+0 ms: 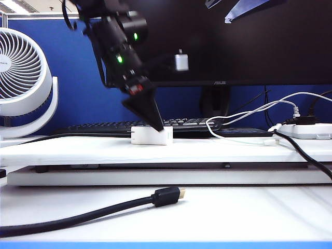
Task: Pick up the Type-C charging cable and the charging base, insert one end of the Type-C charger into the corresponding slot on the base, and finally place the plugged-in charger back on the table.
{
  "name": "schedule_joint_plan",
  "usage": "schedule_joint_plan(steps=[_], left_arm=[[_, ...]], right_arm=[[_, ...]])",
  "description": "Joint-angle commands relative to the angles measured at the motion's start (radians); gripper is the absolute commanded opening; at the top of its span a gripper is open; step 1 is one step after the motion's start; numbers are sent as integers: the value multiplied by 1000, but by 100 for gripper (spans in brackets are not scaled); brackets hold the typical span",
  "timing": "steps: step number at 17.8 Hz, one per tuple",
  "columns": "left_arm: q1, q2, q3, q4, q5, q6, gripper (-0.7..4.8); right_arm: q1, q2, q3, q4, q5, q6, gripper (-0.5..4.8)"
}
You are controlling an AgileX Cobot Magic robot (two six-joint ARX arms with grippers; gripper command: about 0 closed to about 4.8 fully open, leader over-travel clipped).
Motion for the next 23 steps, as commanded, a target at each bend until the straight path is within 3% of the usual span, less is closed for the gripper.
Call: schedule_joint_plan(steps=[1, 4, 19, 20, 21, 23], left_arm=[[-1, -8, 1, -62, -29, 76, 350], [-1, -8, 0, -96, -29, 122, 350], [-1, 58, 0, -71, -75, 110, 339], [-1, 62, 0, -70, -74, 110, 319], [-1, 65, 0, -59, -67, 110, 205], [-2, 62, 1, -44, -13, 99, 38]], right_arm=[[1, -6, 3, 11, -3, 0, 284], [1, -11, 3, 11, -3, 0, 284], [1, -20, 3, 7, -10, 1, 284], [1, -21, 3, 5, -10, 1, 284], [1, -21, 3, -1, -10, 1, 284], [1, -20, 3, -5, -10, 0, 284]])
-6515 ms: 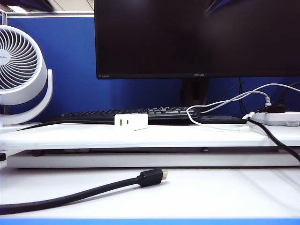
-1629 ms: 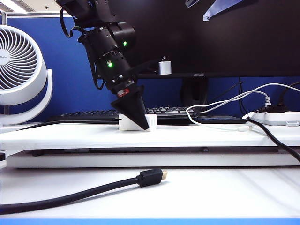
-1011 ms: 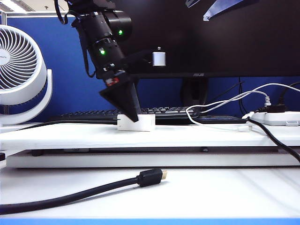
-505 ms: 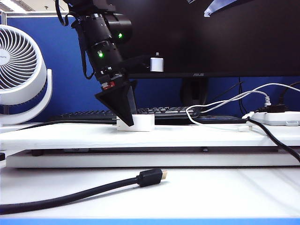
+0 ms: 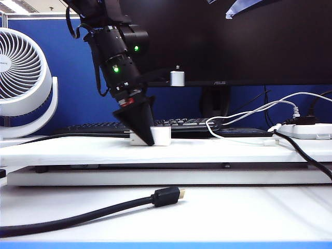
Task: Pick up the Type-C charging cable and the charging base, insert one end of the Type-C charger into the corresponding slot on the base, and finally place the plugged-in charger back on the table.
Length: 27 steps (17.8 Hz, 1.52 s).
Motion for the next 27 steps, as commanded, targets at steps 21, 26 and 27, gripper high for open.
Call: schedule_joint_plan(steps=[21, 26, 27], left_arm=[[-2, -480, -6, 238, 536, -491, -6], [-2, -615, -6, 304, 325, -844, -6], [-2, -625, -6, 306, 325, -853, -6]], right_arm=[[1, -86, 3, -210, 325, -228, 262], [1, 174, 3, -297, 327, -577, 279], [1, 210, 3, -294, 343, -598, 279]])
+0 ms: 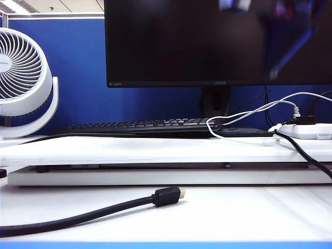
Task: Pick up the Type-C charging cable and the charging base, insert one end of the Type-C charger into the corresponding slot on the base, and finally place the plugged-in charger back on the table.
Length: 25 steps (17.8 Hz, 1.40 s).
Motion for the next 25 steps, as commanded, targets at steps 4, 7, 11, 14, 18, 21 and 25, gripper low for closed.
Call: schedule_joint_plan(steps=[4, 7, 11, 14, 18, 21, 25], left_arm=[[-2, -49, 3, 30, -1, -69, -6], [-2, -51, 3, 26, 1, -69, -6], [-2, -51, 3, 12, 26, -68, -6], [-2, -51, 3, 11, 49, -69, -6], [-2, -51, 3, 11, 52, -72, -6], [-2, -51, 3, 11, 52, -71, -6], [-2, -51, 3, 11, 52, -71, -6]], right_arm=[[1, 203, 3, 32, 42, -124, 279], [1, 254, 3, 98, 62, -124, 274], [-10, 293, 3, 173, 94, -129, 274], [-36, 338, 3, 166, 102, -131, 273], [-72, 355, 4, 135, 86, -150, 248], [-73, 356, 3, 105, 82, -195, 135], [-73, 352, 6, 40, -5, -172, 3]])
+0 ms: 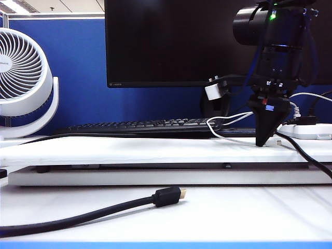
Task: Pick up the Type-C charging cable and the charging base, insert one end of the Type-C charger into the corresponding slot on the base, and finally place the plugged-in charger back on the table.
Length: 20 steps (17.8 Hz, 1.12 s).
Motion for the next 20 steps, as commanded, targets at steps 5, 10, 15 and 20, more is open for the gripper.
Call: schedule_joint_plan(steps=[5, 10, 15, 20], left_arm=[[0, -7, 4, 17, 11, -3, -6], [0, -15, 4, 19, 11, -2, -6], [0, -41, 4, 31, 10, 5, -6], [0, -109, 4, 148, 9, 5, -6]], right_arm=[[-2, 9, 164, -164, -555, 338, 3], [-3, 9, 380, -158, -874, 525, 3], [-3, 5, 536, -34, -1054, 705, 3], [-6, -5, 699, 186, -1083, 866, 3]])
